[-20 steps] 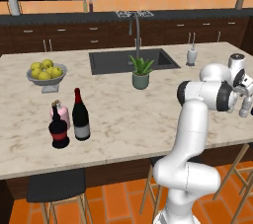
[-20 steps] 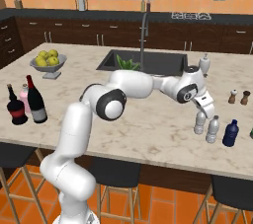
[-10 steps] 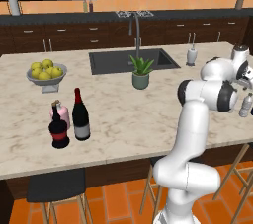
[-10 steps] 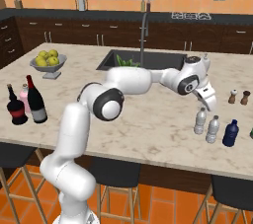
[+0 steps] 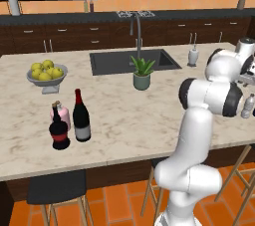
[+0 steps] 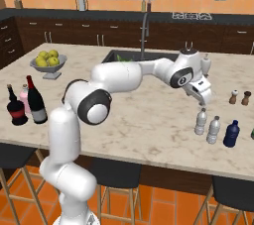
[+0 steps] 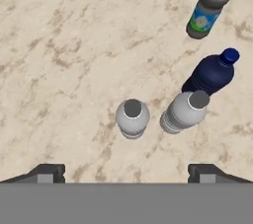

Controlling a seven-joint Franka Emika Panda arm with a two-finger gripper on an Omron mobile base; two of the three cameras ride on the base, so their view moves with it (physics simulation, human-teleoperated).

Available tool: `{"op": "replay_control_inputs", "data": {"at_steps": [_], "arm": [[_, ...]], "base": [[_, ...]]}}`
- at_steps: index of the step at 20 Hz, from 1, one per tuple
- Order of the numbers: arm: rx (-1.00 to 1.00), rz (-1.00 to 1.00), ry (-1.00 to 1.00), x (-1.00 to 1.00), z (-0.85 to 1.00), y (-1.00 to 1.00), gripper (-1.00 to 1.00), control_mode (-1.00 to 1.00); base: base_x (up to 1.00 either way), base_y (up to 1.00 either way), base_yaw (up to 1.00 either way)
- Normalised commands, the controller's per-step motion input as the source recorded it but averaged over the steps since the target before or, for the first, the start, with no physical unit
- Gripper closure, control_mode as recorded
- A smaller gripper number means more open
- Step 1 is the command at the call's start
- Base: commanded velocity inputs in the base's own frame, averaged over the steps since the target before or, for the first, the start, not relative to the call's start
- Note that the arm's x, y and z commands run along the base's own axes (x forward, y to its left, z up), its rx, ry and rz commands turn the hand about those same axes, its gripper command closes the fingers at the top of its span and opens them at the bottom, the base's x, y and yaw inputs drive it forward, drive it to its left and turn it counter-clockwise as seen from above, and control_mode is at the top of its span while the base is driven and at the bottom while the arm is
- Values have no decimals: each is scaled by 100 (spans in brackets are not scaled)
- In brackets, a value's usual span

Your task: Move the plastic bottles in the middle to the plastics group, and the glass bottles in the middle to the glass group.

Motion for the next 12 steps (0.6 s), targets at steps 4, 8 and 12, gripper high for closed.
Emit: {"op": "replay_control_inputs", "data": {"at_steps": [4, 8, 12], "arm": [[0, 28, -1, -49, 11, 74, -100, -100], [0, 29, 0, -45, 7, 69, -100, -100], [0, 25, 0, -48, 2, 64, -100, -100]], "base": [[0, 0, 0], [0, 0, 0], [0, 0, 0]]}}
